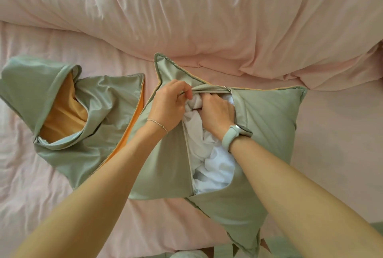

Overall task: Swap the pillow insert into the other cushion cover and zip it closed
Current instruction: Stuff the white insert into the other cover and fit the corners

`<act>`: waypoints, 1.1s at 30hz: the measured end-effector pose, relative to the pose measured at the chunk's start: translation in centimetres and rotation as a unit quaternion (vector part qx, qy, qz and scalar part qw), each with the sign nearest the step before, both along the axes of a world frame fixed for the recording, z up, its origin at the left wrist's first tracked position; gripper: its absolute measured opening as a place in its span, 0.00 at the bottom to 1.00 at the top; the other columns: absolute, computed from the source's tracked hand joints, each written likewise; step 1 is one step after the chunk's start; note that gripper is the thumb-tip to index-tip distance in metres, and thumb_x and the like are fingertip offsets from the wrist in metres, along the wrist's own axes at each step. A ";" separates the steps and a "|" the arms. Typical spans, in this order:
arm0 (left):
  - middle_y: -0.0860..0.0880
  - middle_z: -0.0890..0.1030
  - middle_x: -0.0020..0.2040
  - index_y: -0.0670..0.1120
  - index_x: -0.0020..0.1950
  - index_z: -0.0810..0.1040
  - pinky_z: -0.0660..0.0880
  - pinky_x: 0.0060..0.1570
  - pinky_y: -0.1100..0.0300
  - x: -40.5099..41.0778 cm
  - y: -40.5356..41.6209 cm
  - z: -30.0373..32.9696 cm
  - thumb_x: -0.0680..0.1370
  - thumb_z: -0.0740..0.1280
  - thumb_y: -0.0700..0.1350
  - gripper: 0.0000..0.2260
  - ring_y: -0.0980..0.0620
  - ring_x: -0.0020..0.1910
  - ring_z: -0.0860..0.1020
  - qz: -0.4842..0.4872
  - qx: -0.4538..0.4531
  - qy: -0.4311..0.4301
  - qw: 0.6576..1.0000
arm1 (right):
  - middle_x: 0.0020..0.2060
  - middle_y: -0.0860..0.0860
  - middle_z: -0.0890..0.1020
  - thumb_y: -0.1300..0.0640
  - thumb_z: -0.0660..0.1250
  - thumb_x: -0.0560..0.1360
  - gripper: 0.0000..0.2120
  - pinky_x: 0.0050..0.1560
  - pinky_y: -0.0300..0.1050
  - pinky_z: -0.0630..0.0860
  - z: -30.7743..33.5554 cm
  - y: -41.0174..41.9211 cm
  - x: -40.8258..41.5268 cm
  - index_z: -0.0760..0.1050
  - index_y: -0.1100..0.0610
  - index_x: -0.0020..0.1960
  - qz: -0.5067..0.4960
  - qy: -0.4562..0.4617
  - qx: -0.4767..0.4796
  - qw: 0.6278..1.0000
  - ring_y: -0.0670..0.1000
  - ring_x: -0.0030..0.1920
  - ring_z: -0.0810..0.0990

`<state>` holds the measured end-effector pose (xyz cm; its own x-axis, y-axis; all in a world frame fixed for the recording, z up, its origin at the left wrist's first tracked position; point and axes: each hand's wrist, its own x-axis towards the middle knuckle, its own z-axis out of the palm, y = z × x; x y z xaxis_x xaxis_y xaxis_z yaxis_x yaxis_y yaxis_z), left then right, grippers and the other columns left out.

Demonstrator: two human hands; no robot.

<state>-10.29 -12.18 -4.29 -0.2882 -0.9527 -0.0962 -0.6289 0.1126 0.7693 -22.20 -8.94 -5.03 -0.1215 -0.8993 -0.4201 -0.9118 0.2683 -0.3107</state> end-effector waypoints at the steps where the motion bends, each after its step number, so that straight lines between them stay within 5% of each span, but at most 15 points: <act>1: 0.46 0.77 0.43 0.42 0.36 0.76 0.66 0.38 0.65 0.1 0.0 -0.1 0.71 0.63 0.28 0.11 0.51 0.38 0.70 -0.009 -0.017 -0.008 1.000 | 0.55 0.56 0.78 0.50 0.60 0.77 0.11 0.47 0.49 0.68 0.1 -0.1 -0.3 0.72 0.56 0.54 -0.006 -0.023 -0.008 1.000 0.61 0.55 0.76; 4: 0.50 0.73 0.45 0.38 0.40 0.80 0.64 0.40 0.75 0.0 -0.3 0.1 0.72 0.63 0.29 0.08 0.52 0.41 0.70 -0.003 -0.008 -0.039 0.999 | 0.42 0.50 0.78 0.51 0.61 0.73 0.07 0.39 0.46 0.62 1.0 0.7 -1.5 0.67 0.52 0.40 -0.013 -0.118 -0.040 0.992 0.58 0.48 0.76; 7: 0.55 0.70 0.37 0.40 0.41 0.79 0.63 0.39 0.77 -0.6 0.0 0.2 0.73 0.63 0.31 0.08 0.59 0.35 0.68 0.002 0.015 -0.045 0.999 | 0.32 0.45 0.75 0.50 0.60 0.66 0.07 0.39 0.45 0.67 1.8 2.2 -2.7 0.71 0.53 0.38 -0.065 -0.256 -0.053 0.963 0.50 0.39 0.74; 10: 0.58 0.69 0.32 0.42 0.42 0.77 0.63 0.35 0.70 -1.1 0.2 0.5 0.74 0.63 0.32 0.07 0.58 0.33 0.68 -0.014 0.032 -0.043 0.998 | 0.28 0.42 0.74 0.56 0.60 0.63 0.05 0.34 0.36 0.67 2.2 2.8 -3.5 0.73 0.51 0.37 -0.166 -0.412 -0.053 0.894 0.41 0.31 0.70; 14: 0.42 0.79 0.36 0.45 0.48 0.65 0.65 0.38 0.60 -0.5 -0.1 0.8 0.76 0.61 0.34 0.07 0.50 0.34 0.70 -0.033 0.114 -0.008 0.993 | 0.35 0.50 0.78 0.63 0.65 0.71 0.04 0.37 0.42 0.72 2.6 2.9 -3.5 0.73 0.55 0.43 -0.324 -0.545 -0.043 0.772 0.47 0.35 0.75; 16: 0.41 0.78 0.33 0.45 0.49 0.64 0.65 0.37 0.59 -0.2 0.3 1.1 0.77 0.60 0.34 0.08 0.51 0.32 0.69 -0.056 0.123 -0.015 0.991 | 0.35 0.51 0.77 0.64 0.66 0.73 0.06 0.38 0.44 0.72 2.6 2.3 -3.2 0.71 0.55 0.44 -0.411 -0.556 -0.051 0.721 0.49 0.35 0.75; 20: 0.47 0.81 0.41 0.43 0.56 0.71 0.70 0.42 0.58 -0.2 1.7 1.1 0.77 0.58 0.39 0.09 0.51 0.38 0.75 -0.091 0.115 0.035 0.989 | 0.33 0.48 0.75 0.59 0.69 0.71 0.09 0.41 0.45 0.72 2.5 0.7 -3.0 0.69 0.54 0.38 -0.435 -0.408 -0.094 0.797 0.49 0.37 0.73; 25: 0.54 0.71 0.41 0.53 0.34 0.70 0.68 0.41 0.57 -0.4 2.7 0.1 0.70 0.52 0.59 0.14 0.54 0.40 0.70 -0.084 0.044 -0.002 0.995 | 0.31 0.45 0.77 0.57 0.67 0.74 0.04 0.41 0.42 0.72 3.1 1.3 -2.6 0.76 0.55 0.40 -0.306 -0.350 -0.130 0.876 0.47 0.35 0.74; 29: 0.52 0.69 0.51 0.48 0.50 0.79 0.69 0.43 0.59 -1.1 3.1 0.1 0.70 0.54 0.61 0.23 0.53 0.45 0.72 -0.087 0.025 -0.006 0.996 | 0.42 0.51 0.79 0.59 0.65 0.75 0.05 0.45 0.41 0.71 2.9 2.5 -3.3 0.80 0.57 0.46 -0.248 -0.271 -0.184 0.912 0.51 0.42 0.76; 33: 0.52 0.68 0.48 0.44 0.42 0.74 0.63 0.37 0.60 -2.1 3.1 0.1 0.75 0.56 0.55 0.16 0.52 0.40 0.70 -0.032 0.002 -0.021 0.999 | 0.49 0.57 0.72 0.63 0.65 0.73 0.08 0.46 0.45 0.72 2.6 3.5 -3.7 0.74 0.62 0.52 -0.114 -0.118 -0.341 0.926 0.53 0.45 0.72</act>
<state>-12.42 -9.04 -4.21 -0.3448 -0.9319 -0.1125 -0.6520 0.1515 0.7429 -25.87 -5.43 -2.44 -0.3179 -0.9277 0.1958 -0.7406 0.1140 -0.6621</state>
